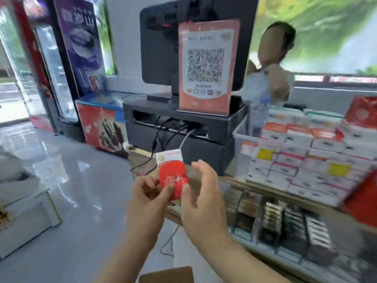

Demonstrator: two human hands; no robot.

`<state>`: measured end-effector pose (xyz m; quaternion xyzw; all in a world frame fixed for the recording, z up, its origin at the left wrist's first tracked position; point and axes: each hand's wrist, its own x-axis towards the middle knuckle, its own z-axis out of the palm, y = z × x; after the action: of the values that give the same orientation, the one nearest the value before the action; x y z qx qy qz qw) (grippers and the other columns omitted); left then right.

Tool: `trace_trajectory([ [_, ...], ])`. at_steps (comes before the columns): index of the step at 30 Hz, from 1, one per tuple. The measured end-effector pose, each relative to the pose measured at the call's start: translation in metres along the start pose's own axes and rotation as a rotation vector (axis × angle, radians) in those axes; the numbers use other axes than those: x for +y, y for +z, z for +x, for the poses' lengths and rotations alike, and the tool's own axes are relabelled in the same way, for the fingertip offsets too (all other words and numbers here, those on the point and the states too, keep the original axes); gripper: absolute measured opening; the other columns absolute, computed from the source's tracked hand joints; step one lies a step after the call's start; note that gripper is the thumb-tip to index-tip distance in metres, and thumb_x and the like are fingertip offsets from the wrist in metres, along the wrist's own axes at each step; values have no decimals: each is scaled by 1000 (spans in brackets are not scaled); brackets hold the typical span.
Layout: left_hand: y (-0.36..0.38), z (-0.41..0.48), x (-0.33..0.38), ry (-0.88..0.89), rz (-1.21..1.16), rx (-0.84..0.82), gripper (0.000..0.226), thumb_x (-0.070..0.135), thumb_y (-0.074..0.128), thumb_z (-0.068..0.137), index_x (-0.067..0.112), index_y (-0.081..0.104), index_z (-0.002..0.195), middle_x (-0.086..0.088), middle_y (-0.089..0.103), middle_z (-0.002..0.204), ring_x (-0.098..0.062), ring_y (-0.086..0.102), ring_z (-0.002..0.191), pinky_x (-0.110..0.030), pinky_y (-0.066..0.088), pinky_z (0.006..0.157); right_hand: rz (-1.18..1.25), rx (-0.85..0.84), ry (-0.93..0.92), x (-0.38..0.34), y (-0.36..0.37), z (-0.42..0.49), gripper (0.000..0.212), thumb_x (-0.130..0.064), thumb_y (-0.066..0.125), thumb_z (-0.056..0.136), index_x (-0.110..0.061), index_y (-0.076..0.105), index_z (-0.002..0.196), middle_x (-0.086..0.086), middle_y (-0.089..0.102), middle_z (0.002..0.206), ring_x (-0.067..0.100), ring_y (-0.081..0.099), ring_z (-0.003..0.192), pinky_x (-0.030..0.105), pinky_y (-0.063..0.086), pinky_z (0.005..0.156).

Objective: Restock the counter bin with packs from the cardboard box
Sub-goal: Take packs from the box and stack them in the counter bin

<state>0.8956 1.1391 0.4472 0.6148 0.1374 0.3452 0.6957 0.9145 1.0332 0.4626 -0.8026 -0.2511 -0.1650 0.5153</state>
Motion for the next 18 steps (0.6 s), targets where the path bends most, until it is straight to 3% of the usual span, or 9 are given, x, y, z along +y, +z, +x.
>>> trace_trajectory([
  [2, 16, -1, 30, 92, 3, -43, 42, 1, 74, 78, 19, 36, 75, -13, 70, 93, -26, 66, 77, -41, 54, 70, 34, 65, 7, -21, -23, 21, 50, -40, 48, 88, -30, 33, 135, -11, 37, 140, -2, 31, 128, 20, 29, 109],
  [4, 35, -3, 54, 165, 39, -104, 49, 2, 76, 74, 33, 39, 66, -2, 70, 88, -25, 64, 75, -43, 54, 69, 88, 75, 69, -37, -46, 39, 61, -40, 59, 86, -31, 29, 138, -12, 37, 137, 0, 36, 124, 25, 36, 107],
  [6, 56, -5, 67, 210, 92, -148, 54, -5, 76, 70, 32, 37, 64, -1, 67, 84, -24, 61, 73, -42, 53, 66, 102, 78, 153, -50, -68, 53, 70, -44, 64, 83, -35, 24, 139, -13, 38, 136, 6, 42, 123, 31, 41, 105],
  [10, 100, -9, 89, 301, 158, -253, 45, 11, 75, 59, 35, 39, 71, 11, 65, 81, -18, 60, 69, -44, 52, 66, 54, 159, 276, -54, -111, 77, 71, -37, 67, 83, -36, 23, 139, -13, 37, 136, 6, 42, 121, 24, 39, 102],
  [13, 131, -8, 100, 336, 218, -318, 53, 3, 79, 65, 40, 42, 75, 18, 66, 87, -10, 62, 69, -35, 52, 66, -9, 223, 318, -51, -138, 92, 67, -32, 65, 86, -37, 26, 140, -10, 37, 137, 6, 40, 119, 20, 36, 97],
  [15, 148, -5, 107, 370, 224, -384, 54, 4, 79, 68, 42, 43, 81, 20, 65, 94, -10, 64, 78, -36, 55, 70, -97, 238, 319, -49, -155, 103, 65, -34, 64, 87, -39, 27, 141, -5, 34, 136, 7, 39, 113, 18, 35, 91],
  [18, 158, 3, 114, 468, 239, -433, 55, 19, 81, 72, 45, 41, 100, 28, 50, 120, 4, 54, 107, -20, 46, 89, -246, 260, 311, -41, -184, 129, 65, -33, 62, 89, -38, 26, 144, 3, 34, 133, 10, 39, 102, 18, 32, 83],
])
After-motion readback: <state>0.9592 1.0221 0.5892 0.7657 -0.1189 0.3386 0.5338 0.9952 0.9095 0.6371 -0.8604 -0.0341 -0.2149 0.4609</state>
